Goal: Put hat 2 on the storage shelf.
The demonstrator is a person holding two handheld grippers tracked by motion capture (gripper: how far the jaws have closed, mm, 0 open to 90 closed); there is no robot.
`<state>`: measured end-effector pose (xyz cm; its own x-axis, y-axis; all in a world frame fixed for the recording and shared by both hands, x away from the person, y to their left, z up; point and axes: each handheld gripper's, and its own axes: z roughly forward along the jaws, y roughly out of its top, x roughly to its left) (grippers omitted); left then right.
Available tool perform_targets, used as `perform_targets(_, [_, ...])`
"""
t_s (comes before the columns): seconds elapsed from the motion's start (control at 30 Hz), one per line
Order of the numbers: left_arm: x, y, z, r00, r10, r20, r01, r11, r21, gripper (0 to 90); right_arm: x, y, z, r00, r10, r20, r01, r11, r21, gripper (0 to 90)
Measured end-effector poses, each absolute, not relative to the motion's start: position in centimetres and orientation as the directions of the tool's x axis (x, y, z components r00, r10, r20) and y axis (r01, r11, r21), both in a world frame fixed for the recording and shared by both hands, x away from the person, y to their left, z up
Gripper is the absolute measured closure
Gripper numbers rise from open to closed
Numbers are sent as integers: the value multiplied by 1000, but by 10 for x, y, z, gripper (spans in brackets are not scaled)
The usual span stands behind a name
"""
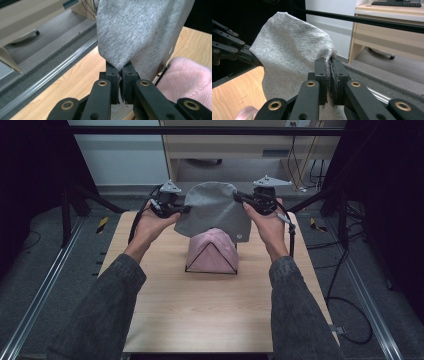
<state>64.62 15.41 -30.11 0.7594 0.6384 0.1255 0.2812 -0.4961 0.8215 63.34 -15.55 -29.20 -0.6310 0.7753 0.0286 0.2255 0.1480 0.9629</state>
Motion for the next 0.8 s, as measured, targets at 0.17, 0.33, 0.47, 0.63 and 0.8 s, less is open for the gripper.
perform_targets(0.17, [645, 155, -310, 760, 640, 118, 292, -498, 816, 863, 632, -155, -300, -633, 774, 27, 239, 162, 957, 854])
perform_targets(0.33, [643, 155, -322, 760, 641, 107, 304, -496, 814, 863, 632, -153, -309, -633, 774, 27, 253, 174, 952, 854])
perform_targets(0.47, [642, 156, -328, 761, 641, 99, 311, -495, 811, 863, 630, -152, -316, -638, 770, 30, 261, 179, 949, 854])
perform_targets(0.63, [638, 158, -341, 763, 640, 91, 325, -502, 802, 863, 629, -151, -326, -642, 767, 28, 279, 199, 940, 854])
perform_targets(0.8, [636, 160, -352, 763, 641, 82, 338, -505, 794, 863, 628, -150, -337, -643, 765, 30, 297, 213, 931, 854])
